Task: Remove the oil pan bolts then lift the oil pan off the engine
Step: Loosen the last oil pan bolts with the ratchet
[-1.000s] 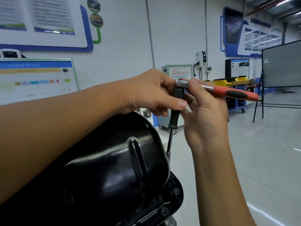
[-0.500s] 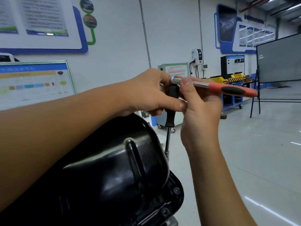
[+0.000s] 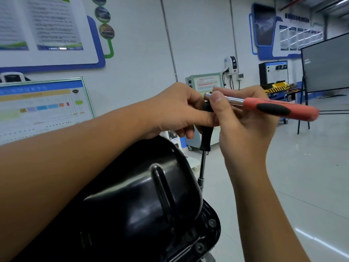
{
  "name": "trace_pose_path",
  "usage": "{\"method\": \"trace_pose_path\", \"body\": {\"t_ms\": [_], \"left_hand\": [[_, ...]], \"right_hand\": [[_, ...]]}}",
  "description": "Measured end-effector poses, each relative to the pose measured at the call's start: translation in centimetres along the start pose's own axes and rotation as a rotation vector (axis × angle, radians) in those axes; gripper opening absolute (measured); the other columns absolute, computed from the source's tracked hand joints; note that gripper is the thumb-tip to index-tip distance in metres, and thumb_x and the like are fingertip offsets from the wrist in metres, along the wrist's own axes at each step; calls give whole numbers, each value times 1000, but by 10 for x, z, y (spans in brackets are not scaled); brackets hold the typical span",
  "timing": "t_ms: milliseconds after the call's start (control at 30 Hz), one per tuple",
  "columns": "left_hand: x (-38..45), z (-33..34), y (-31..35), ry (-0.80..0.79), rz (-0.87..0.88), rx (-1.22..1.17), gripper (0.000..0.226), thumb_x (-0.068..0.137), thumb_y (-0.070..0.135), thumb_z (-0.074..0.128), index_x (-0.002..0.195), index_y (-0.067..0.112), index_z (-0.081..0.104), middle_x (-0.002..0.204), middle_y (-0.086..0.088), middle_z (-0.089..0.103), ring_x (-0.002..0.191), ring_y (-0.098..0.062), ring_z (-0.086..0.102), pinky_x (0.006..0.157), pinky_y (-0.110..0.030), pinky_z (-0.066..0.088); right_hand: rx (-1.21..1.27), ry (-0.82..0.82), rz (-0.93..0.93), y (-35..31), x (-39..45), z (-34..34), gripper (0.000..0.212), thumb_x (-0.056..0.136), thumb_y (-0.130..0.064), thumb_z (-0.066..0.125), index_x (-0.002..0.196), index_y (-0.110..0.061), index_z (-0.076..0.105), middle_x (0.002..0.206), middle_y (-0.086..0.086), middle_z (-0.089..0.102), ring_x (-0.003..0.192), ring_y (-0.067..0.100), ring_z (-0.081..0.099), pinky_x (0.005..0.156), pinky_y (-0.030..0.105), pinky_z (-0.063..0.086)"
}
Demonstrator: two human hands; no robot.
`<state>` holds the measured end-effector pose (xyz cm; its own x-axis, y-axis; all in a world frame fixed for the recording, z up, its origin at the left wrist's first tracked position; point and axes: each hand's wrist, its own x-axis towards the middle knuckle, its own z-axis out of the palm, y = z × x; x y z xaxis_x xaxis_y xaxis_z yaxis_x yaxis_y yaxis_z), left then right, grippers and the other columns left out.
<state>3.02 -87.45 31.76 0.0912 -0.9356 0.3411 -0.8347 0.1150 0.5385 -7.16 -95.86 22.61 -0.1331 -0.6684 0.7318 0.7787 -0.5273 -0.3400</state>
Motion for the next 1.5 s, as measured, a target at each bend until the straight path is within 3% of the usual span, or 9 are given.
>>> {"method": "trace_pose_path", "body": {"t_ms": [167, 367, 567, 633, 733, 933, 1167, 1367, 1500], "left_hand": [[-4, 1, 3, -133, 25, -71, 15, 95, 12, 72, 107, 4, 70, 95, -25, 75, 56, -17, 64, 52, -25, 51], [-1, 1, 1, -47, 7, -46, 23, 89, 13, 79, 104, -2, 71, 63, 0, 68, 54, -19, 63, 53, -25, 49], [-5, 0, 1, -101, 51, -84, 21, 91, 14, 76, 105, -1, 71, 95, -27, 75, 55, -17, 65, 53, -25, 52], [-3, 2, 1, -41, 34, -48, 27, 89, 16, 80, 103, -4, 70, 77, -15, 75, 52, -16, 64, 52, -25, 51], [1, 4, 2, -10, 12, -16, 32, 87, 18, 81, 102, -6, 69, 61, -1, 67, 52, -18, 65, 52, -27, 50], [-4, 2, 3, -107, 37, -67, 17, 94, 14, 74, 103, 0, 70, 86, -22, 75, 52, -16, 64, 50, -24, 49], [1, 4, 2, -22, 14, 14, 26, 88, 17, 79, 100, -3, 69, 60, 4, 66, 51, -19, 64, 48, -26, 48], [-3, 4, 3, -91, 48, 1, 17, 93, 17, 76, 105, 9, 68, 61, 2, 68, 44, -13, 57, 44, -23, 45], [0, 4, -1, -13, 58, 21, 18, 84, 23, 85, 85, 14, 70, 55, 1, 60, 43, -15, 53, 45, -24, 42]], "right_hand": [[580, -54, 685, 0, 1, 5, 33, 96, -33, 63, 115, -6, 67, 127, 22, 69, 101, 35, 73, 66, 49, 62], [-46, -7, -17, -5, 1, 1, 19, 91, -14, 77, 88, -28, 65, 92, -3, 77, 94, 12, 75, 80, 27, 59], [598, -78, 686, -2, 1, 4, 40, 89, -32, 67, 119, -5, 68, 133, 22, 67, 111, 37, 72, 74, 47, 61], [333, -11, 339, -1, -2, 4, 8, 93, -17, 72, 100, -15, 76, 110, 12, 78, 103, 27, 75, 80, 39, 61], [-205, 17, -241, 2, 1, -2, 26, 92, -15, 77, 89, -37, 63, 95, -4, 75, 96, 13, 73, 85, 26, 57], [591, -117, 615, 6, -3, 9, 30, 97, -34, 59, 104, -6, 67, 111, 22, 71, 83, 36, 73, 59, 41, 56], [-202, -15, -220, 11, 3, -5, 22, 93, -12, 76, 94, -33, 67, 99, 7, 77, 98, 27, 75, 85, 47, 60], [594, -71, 627, 7, 3, 7, 28, 91, -26, 65, 109, -4, 69, 118, 18, 73, 106, 35, 72, 73, 46, 61], [129, -26, 95, 4, 3, 1, 12, 96, -4, 68, 97, -16, 68, 105, 12, 77, 105, 28, 74, 91, 44, 60]]}}
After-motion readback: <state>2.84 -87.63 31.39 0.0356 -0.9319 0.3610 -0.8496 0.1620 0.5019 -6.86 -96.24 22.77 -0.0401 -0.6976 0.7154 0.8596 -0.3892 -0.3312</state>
